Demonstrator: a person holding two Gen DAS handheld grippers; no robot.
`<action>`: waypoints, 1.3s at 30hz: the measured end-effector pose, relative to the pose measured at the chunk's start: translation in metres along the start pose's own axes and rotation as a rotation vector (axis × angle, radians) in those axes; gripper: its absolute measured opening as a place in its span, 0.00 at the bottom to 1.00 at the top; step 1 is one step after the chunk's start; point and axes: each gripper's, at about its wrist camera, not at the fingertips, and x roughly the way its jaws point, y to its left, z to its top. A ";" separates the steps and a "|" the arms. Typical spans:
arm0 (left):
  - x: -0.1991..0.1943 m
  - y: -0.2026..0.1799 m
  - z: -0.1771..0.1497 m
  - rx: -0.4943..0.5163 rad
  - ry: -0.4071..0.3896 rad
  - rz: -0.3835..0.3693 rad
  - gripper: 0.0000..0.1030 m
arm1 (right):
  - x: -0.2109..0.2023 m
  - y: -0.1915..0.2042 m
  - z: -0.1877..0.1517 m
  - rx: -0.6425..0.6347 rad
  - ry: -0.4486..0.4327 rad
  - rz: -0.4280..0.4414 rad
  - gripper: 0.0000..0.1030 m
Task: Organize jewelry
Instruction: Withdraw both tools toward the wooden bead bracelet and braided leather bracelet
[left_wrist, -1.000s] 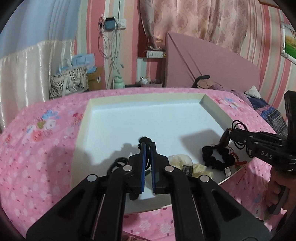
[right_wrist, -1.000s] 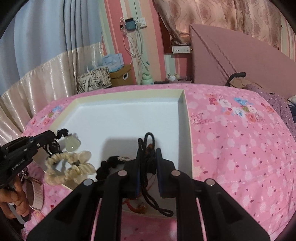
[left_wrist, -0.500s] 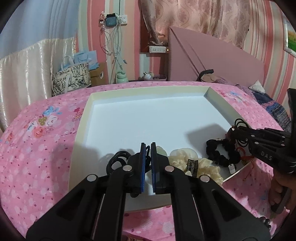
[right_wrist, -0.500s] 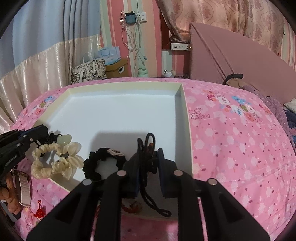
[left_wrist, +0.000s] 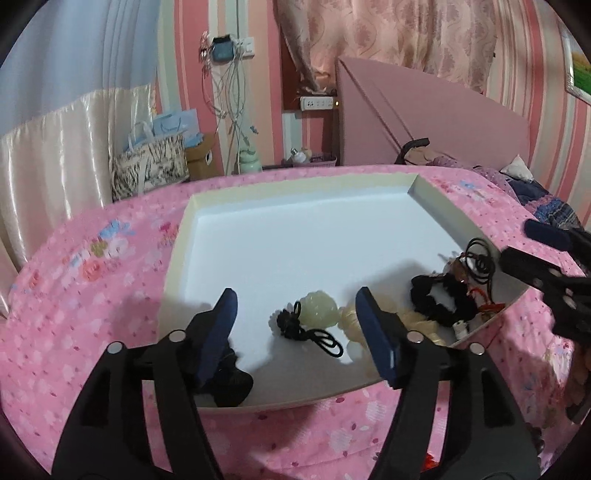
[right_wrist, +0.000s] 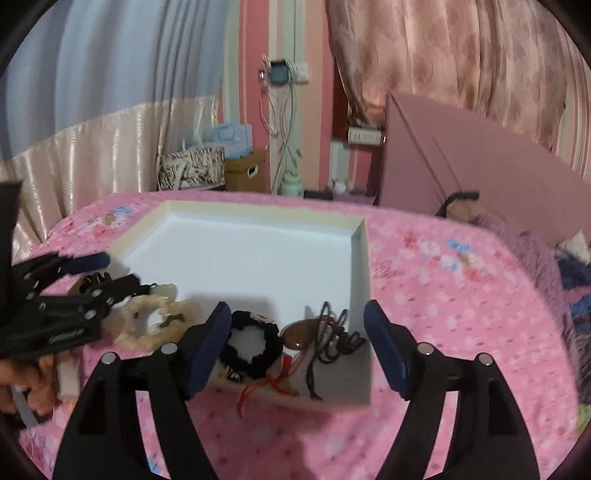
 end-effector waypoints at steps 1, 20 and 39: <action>-0.008 -0.001 0.003 0.002 -0.011 0.005 0.66 | -0.013 0.001 -0.001 -0.005 -0.021 0.003 0.84; -0.151 0.011 -0.108 -0.045 -0.168 0.120 0.86 | -0.104 -0.009 -0.100 0.112 -0.034 -0.050 0.86; -0.167 0.023 -0.134 -0.086 -0.215 0.190 0.97 | -0.128 0.003 -0.114 0.088 -0.099 -0.117 0.91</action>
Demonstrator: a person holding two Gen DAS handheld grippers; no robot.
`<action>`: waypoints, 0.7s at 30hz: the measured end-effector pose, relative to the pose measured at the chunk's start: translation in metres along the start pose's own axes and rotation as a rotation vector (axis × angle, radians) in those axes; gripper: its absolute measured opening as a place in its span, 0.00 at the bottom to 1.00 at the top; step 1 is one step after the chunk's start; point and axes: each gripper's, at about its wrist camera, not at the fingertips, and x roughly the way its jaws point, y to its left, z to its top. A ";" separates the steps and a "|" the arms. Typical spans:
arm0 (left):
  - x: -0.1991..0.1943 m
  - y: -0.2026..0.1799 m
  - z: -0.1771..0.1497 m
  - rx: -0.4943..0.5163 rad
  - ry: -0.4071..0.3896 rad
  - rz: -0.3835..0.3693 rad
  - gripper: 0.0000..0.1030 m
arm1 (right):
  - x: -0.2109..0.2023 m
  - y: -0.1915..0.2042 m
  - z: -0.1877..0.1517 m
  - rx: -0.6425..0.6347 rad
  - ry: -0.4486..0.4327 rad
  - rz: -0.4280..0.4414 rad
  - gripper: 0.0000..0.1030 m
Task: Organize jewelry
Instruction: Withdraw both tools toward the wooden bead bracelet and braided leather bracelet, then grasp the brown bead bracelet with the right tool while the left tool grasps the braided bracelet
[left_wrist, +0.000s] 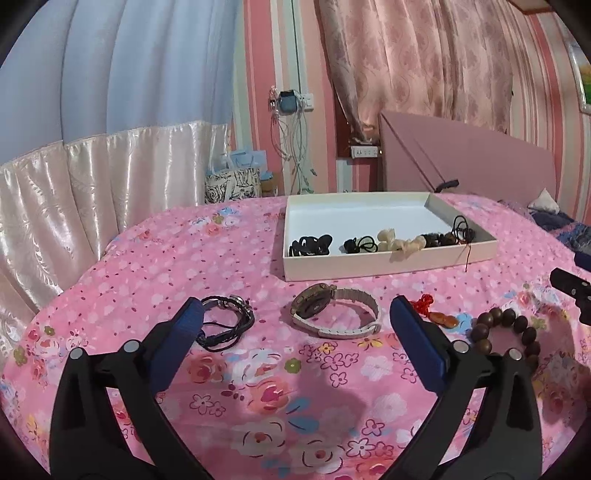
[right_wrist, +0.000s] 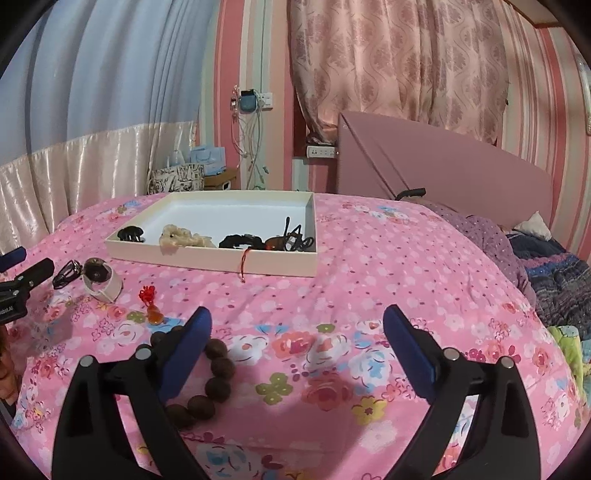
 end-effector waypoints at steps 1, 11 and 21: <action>0.000 0.001 0.001 -0.006 0.002 0.002 0.97 | 0.000 -0.001 0.000 0.006 0.003 0.008 0.91; 0.012 0.003 0.001 -0.025 0.058 -0.043 0.97 | 0.018 0.001 -0.003 0.002 0.098 0.082 0.91; 0.027 0.016 0.001 -0.099 0.123 -0.073 0.97 | 0.052 0.026 -0.012 -0.100 0.300 0.105 0.75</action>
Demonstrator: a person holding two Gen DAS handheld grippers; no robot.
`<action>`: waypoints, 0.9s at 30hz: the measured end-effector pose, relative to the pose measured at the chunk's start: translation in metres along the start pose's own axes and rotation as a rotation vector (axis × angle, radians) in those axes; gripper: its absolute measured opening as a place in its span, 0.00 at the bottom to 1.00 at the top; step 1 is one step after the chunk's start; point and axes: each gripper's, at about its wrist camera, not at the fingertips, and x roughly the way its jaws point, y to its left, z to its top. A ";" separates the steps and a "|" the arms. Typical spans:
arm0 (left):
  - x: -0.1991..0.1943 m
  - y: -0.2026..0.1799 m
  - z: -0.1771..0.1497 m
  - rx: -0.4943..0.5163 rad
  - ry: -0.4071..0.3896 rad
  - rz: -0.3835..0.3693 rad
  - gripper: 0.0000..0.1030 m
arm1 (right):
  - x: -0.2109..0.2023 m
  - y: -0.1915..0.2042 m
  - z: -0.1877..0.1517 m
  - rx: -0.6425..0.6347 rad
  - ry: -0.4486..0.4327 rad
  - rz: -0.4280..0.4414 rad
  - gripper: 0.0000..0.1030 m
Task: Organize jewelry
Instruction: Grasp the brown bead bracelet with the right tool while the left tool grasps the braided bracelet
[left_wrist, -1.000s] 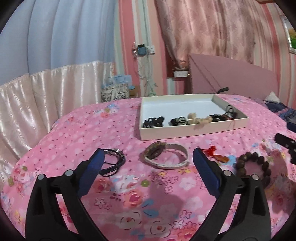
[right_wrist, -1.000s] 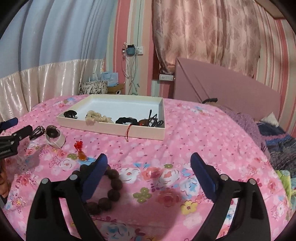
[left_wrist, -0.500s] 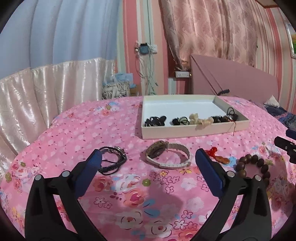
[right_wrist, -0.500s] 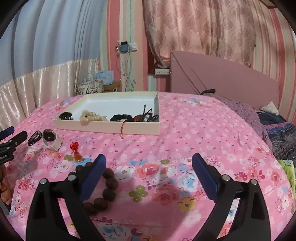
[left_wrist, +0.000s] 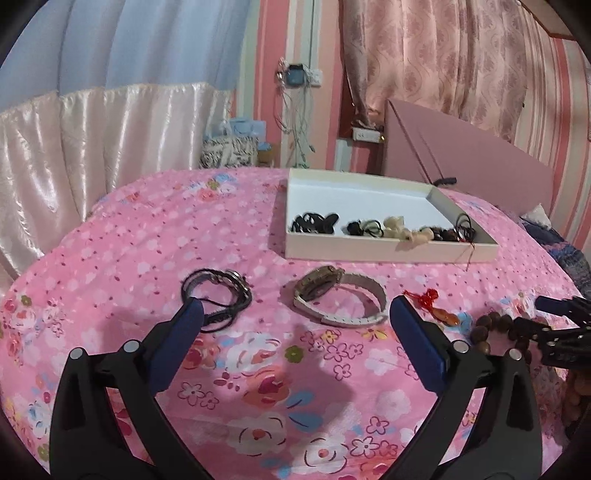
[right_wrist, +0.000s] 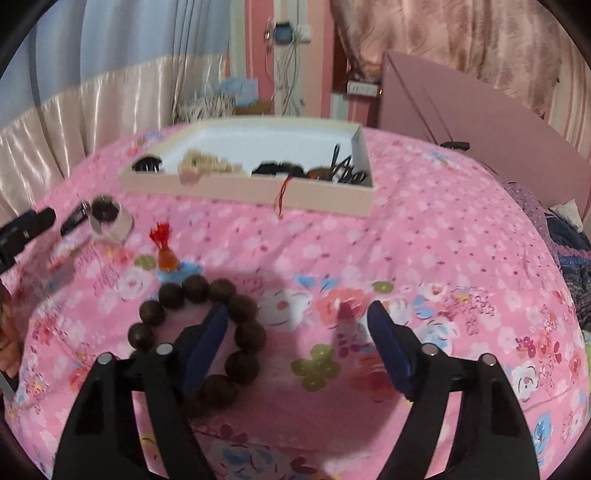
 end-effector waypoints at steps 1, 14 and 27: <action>0.002 0.000 0.000 -0.001 0.011 -0.007 0.97 | 0.004 0.003 0.000 -0.015 0.020 -0.009 0.72; 0.020 0.055 0.012 0.046 0.084 0.015 0.96 | 0.033 -0.002 0.022 -0.042 0.080 -0.092 0.27; 0.059 0.090 0.020 0.003 0.201 0.109 0.88 | 0.052 -0.005 0.041 -0.048 0.084 -0.110 0.23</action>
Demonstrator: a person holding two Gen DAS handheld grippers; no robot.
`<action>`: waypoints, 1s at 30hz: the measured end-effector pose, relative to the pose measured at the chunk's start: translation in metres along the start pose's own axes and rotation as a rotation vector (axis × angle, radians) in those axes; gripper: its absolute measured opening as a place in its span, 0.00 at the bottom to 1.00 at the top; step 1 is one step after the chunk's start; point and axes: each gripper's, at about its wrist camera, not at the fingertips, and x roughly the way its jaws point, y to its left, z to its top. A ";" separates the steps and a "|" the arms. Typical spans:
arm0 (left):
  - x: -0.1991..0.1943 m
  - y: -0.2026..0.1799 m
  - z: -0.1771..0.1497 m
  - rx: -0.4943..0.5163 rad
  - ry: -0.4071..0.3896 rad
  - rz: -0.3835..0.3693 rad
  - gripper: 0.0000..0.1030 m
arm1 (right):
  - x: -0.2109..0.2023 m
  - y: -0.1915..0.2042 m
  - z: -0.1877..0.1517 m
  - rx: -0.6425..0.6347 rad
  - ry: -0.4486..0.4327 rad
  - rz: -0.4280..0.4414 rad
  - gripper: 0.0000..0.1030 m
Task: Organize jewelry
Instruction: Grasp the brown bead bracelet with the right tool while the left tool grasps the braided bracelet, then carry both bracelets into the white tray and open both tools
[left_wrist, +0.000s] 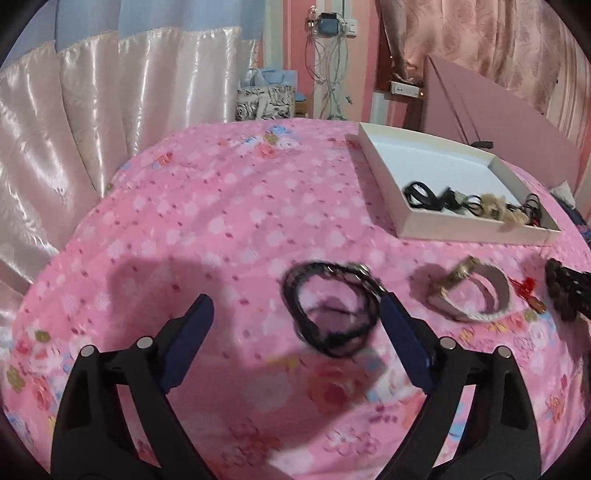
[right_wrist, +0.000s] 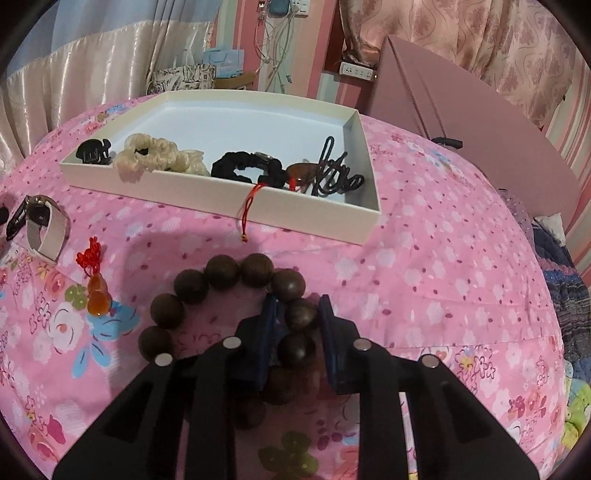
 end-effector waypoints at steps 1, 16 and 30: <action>0.005 0.002 0.004 0.004 0.011 0.026 0.85 | 0.000 0.000 0.000 -0.002 -0.001 -0.002 0.23; 0.035 -0.032 0.009 0.178 0.101 -0.018 0.10 | 0.001 -0.002 -0.002 0.009 -0.004 0.007 0.23; -0.039 -0.034 0.017 0.116 -0.150 -0.078 0.05 | -0.046 -0.031 -0.005 0.189 -0.207 0.270 0.18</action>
